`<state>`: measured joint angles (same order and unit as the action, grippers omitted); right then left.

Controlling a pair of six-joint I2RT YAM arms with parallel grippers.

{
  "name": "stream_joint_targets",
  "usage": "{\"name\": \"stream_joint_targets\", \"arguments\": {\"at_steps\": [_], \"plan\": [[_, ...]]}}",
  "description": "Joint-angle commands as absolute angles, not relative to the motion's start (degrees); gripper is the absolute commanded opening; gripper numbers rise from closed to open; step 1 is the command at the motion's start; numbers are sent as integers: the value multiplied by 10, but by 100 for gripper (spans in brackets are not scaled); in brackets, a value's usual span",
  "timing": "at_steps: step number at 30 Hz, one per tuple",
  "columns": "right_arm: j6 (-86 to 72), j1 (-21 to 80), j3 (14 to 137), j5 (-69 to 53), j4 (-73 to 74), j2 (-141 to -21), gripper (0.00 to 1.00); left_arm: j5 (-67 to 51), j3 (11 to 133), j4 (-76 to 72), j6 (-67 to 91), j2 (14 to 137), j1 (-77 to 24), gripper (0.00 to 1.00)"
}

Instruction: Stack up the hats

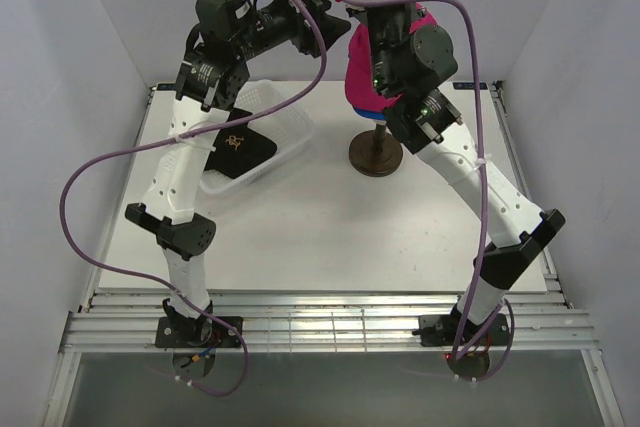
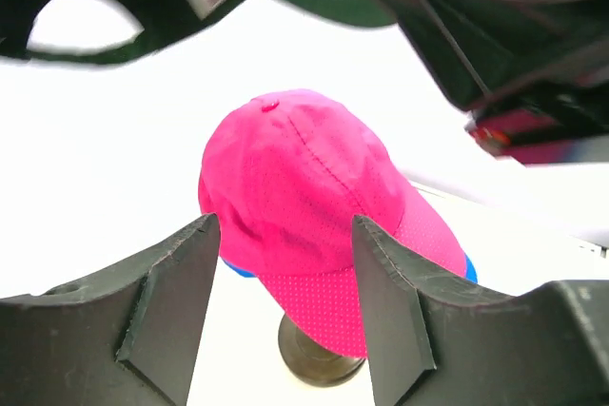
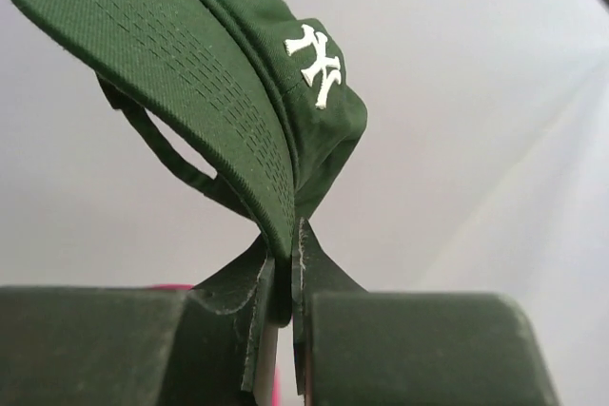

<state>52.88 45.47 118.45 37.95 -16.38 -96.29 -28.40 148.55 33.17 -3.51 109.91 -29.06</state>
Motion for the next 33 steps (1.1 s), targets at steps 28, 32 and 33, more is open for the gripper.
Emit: {"name": "stream_joint_targets", "arguments": {"at_steps": [28,32,33], "plan": [[780,443,871,397,-184,-786,8,-98,1351,369,-112,1005,-290,69],[762,443,819,393,-144,-747,8,-97,1353,370,-112,1002,-289,69],[761,443,795,394,-143,-731,8,-97,1353,370,-113,1001,-288,70]]}}
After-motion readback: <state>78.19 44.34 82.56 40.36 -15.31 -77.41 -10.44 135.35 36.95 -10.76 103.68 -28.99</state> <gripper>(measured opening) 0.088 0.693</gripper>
